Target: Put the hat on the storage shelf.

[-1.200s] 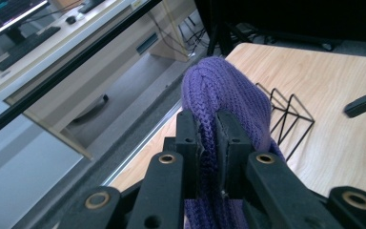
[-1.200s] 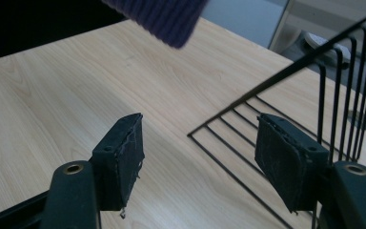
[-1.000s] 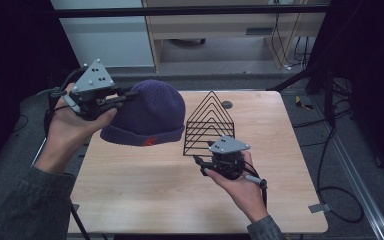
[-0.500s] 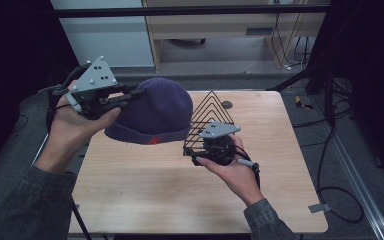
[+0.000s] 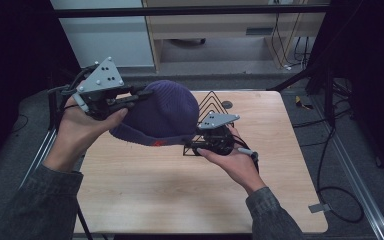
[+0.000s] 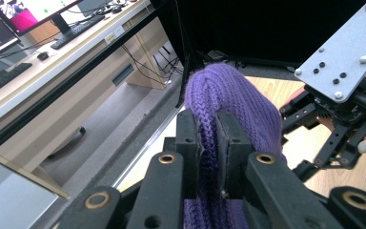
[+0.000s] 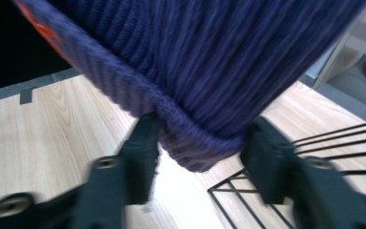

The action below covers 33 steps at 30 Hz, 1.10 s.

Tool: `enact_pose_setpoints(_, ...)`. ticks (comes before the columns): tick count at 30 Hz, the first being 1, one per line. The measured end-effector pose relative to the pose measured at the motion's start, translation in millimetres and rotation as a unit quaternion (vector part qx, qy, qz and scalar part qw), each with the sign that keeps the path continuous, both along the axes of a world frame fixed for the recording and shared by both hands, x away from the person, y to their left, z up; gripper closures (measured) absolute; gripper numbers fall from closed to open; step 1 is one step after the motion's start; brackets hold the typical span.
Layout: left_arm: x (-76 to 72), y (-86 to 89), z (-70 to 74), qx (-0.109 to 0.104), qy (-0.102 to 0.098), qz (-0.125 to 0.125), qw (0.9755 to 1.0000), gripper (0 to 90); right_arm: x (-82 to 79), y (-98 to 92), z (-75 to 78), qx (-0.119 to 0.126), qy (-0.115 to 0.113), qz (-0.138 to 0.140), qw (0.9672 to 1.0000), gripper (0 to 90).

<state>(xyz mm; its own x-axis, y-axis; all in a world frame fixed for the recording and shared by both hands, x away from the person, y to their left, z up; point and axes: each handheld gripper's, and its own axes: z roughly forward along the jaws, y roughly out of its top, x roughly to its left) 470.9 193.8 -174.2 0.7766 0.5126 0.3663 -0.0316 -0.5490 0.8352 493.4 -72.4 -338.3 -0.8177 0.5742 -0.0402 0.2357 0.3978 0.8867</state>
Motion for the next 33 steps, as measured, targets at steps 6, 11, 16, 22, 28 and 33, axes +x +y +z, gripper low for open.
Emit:
enact_pose_setpoints(6, 5.0, -4.8, -2.5, -0.004, 0.004, 0.011, 0.9999, 81.0, -0.7, -3.1, 3.6, -0.009, -0.008, 0.001, 0.9999, 72.5)
enact_pose_setpoints(11, 17.5, -10.8, -0.2, -0.022, 0.006, 0.031, 0.9993, 80.6, 1.1, -16.1, 18.8, -0.025, -0.013, -0.013, 0.9995, 73.1)
enact_pose_setpoints(16, 31.9, -23.2, 7.2, -0.046, 0.0, 0.035, 0.9983, 80.4, 10.6, -42.5, 45.0, -0.036, -0.026, -0.042, 0.9982, 73.4)
enact_pose_setpoints(22, 48.7, -44.6, 11.3, -0.055, -0.01, 0.032, 0.9979, 80.3, 22.2, -64.1, 59.0, -0.043, -0.032, -0.068, 0.9962, 73.4)
enact_pose_setpoints(28, 68.0, -61.8, -0.6, -0.057, -0.002, 0.031, 0.9979, 80.2, 36.6, -82.8, 56.2, -0.064, -0.027, -0.092, 0.9933, 73.4)
enact_pose_setpoints(33, 82.1, -72.1, -12.6, -0.062, 0.01, 0.033, 0.9975, 80.2, 46.4, -89.0, 48.3, -0.08, -0.017, -0.102, 0.9914, 73.4)
